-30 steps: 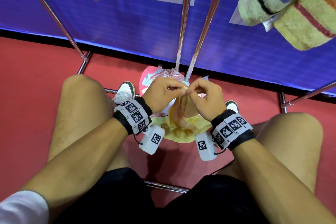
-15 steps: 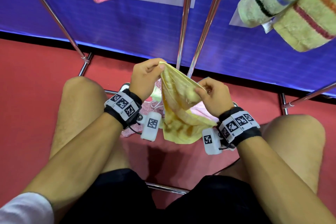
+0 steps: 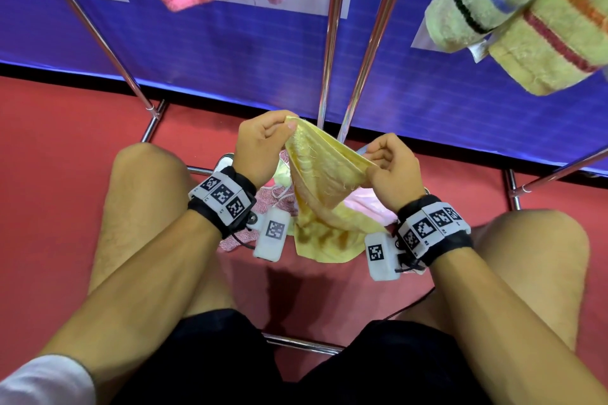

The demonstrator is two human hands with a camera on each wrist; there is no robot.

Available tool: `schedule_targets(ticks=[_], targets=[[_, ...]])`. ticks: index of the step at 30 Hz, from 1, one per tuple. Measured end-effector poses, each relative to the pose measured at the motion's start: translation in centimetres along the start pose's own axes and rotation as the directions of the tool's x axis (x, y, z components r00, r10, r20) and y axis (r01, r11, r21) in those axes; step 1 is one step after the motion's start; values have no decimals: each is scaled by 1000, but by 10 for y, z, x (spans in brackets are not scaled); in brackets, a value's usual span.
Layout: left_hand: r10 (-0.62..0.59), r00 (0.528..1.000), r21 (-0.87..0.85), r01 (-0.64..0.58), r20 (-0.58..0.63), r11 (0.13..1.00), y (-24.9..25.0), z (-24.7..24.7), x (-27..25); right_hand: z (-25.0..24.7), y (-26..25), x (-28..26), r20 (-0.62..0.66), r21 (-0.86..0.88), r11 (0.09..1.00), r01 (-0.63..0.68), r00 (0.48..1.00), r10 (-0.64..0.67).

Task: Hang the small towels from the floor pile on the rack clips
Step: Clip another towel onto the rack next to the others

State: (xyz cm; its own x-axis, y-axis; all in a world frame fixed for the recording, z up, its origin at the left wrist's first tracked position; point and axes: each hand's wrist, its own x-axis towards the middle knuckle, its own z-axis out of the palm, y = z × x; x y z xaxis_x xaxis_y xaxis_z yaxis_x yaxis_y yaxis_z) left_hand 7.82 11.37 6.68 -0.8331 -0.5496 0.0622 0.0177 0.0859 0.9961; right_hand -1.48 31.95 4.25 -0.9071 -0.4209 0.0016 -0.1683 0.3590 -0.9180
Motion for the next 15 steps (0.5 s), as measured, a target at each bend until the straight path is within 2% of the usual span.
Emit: schedule_targets(ticks=[5, 9, 11, 13, 15], targets=[[-14, 999, 2, 14, -29, 1000, 0, -4, 2, 0, -3, -1, 44, 59, 990, 127, 991, -129], [-31, 999, 17, 32, -39, 999, 0, -6, 4, 1, 3, -1, 70, -144, 956, 257, 966, -249], [-28, 999, 19, 28, -27, 999, -1, -5, 4, 1, 2, 1, 94, -282, 928, 243, 970, -225], [-25, 999, 26, 25, -26, 999, -3, -4, 3, -1, -1, 2, 133, -406, 898, 172, 983, -128], [-24, 999, 43, 26, -48, 999, -5, -6, 5, -3, -3, 1, 165, -445, 886, 131, 984, -62]])
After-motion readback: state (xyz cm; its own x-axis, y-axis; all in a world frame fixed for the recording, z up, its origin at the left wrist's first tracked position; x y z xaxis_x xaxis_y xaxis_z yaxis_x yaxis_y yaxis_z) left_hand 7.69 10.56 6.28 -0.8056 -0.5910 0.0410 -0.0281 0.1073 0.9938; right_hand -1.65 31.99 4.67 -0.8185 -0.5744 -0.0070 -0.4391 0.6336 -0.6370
